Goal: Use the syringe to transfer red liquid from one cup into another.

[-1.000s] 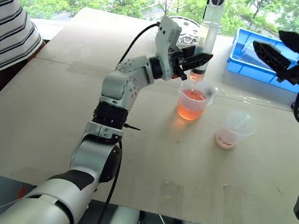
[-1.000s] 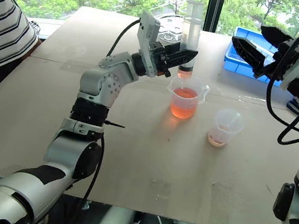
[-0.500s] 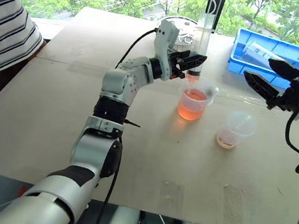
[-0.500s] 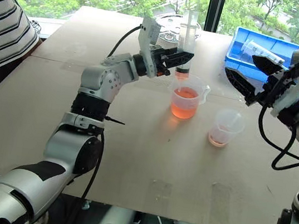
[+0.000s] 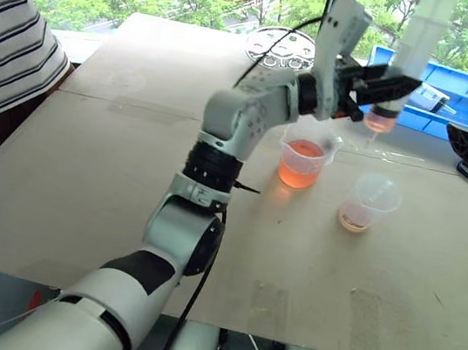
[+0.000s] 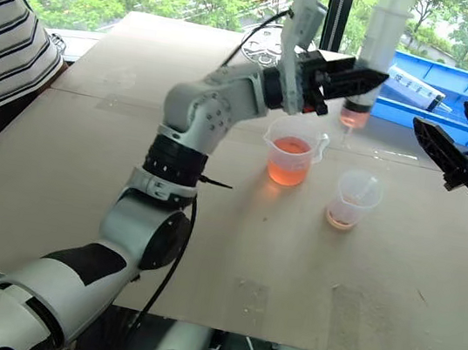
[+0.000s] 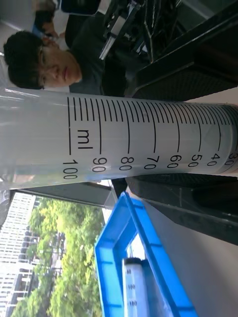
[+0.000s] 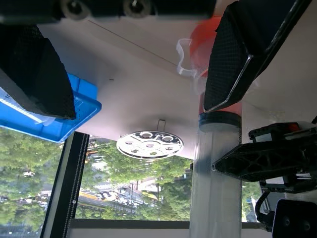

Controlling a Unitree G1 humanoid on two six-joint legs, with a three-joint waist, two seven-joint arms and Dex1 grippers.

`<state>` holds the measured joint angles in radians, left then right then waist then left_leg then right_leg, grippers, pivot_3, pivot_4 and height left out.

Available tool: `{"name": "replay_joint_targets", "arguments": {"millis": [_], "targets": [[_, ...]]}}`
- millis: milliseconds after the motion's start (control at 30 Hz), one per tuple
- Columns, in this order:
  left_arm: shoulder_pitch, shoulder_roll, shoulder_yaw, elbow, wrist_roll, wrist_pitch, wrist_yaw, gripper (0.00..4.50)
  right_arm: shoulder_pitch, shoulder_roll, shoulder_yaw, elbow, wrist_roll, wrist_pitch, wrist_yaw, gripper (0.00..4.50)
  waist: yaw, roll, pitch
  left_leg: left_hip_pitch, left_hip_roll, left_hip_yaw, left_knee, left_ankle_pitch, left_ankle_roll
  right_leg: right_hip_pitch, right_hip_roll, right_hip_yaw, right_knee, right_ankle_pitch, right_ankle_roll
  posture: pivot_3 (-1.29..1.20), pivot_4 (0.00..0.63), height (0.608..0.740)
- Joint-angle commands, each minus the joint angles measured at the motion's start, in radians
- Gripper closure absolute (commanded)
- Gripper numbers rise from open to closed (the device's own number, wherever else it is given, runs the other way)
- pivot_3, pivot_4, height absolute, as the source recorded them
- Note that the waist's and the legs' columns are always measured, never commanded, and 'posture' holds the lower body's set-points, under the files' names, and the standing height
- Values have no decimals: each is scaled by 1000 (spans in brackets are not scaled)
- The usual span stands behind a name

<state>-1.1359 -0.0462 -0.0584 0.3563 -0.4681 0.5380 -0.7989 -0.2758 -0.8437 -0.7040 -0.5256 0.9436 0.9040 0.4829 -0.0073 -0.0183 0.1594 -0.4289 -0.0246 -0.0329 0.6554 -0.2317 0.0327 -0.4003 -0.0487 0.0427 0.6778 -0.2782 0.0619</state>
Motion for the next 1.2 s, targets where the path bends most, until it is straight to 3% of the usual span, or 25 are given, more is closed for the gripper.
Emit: {"name": "replay_joint_targets", "arguments": {"millis": [33, 367, 733, 1067, 1133, 1200], "targets": [[61, -60, -71, 69, 93, -279, -55, 3108, 11, -45, -78, -31, 57, 32, -40, 53, -1, 0, 0, 0, 0, 0, 0, 0, 0, 0, 0, 0, 0, 0, 0, 0, 150, 740], [121, -164, -146, 313, 220, -620, -97, 3108, -35, -139, -98, -15, 258, 110, -175, 53, 0, 0, 0, 0, 0, 1, 0, 0, 1, 1, 0, 1, 0, 0, 0, 0, 150, 740], [126, -218, -170, 354, 221, -663, -105, 3108, -139, -268, -5, 64, 387, 118, -191, 53, 1, 0, 0, -1, 0, 0, 0, 0, 1, 1, 0, 0, -1, 0, 0, 0, 150, 740], [163, -221, -219, 310, 213, -649, -126, 3108, -192, -293, 138, 124, 317, 94, -140, 53, 1, 1, 0, -1, 0, 0, 1, 0, 1, 0, 0, 0, 0, 0, 0, 0, 150, 740], [165, -217, -223, 307, 209, -644, -125, 3108, -193, -296, 138, 137, 302, 93, -129, 284, 1, 0, 0, -1, 0, 0, 1, 0, 1, 0, 0, 0, -1, 0, 0, 0, 150, 740], [167, -216, -226, 306, 207, -641, -125, 3108, -188, -300, 132, 143, 287, 96, -115, 1156, 2, 0, 0, -1, 0, 0, 1, 0, 1, 0, 0, 0, 0, 0, 0, 0, 150, 740]]}}
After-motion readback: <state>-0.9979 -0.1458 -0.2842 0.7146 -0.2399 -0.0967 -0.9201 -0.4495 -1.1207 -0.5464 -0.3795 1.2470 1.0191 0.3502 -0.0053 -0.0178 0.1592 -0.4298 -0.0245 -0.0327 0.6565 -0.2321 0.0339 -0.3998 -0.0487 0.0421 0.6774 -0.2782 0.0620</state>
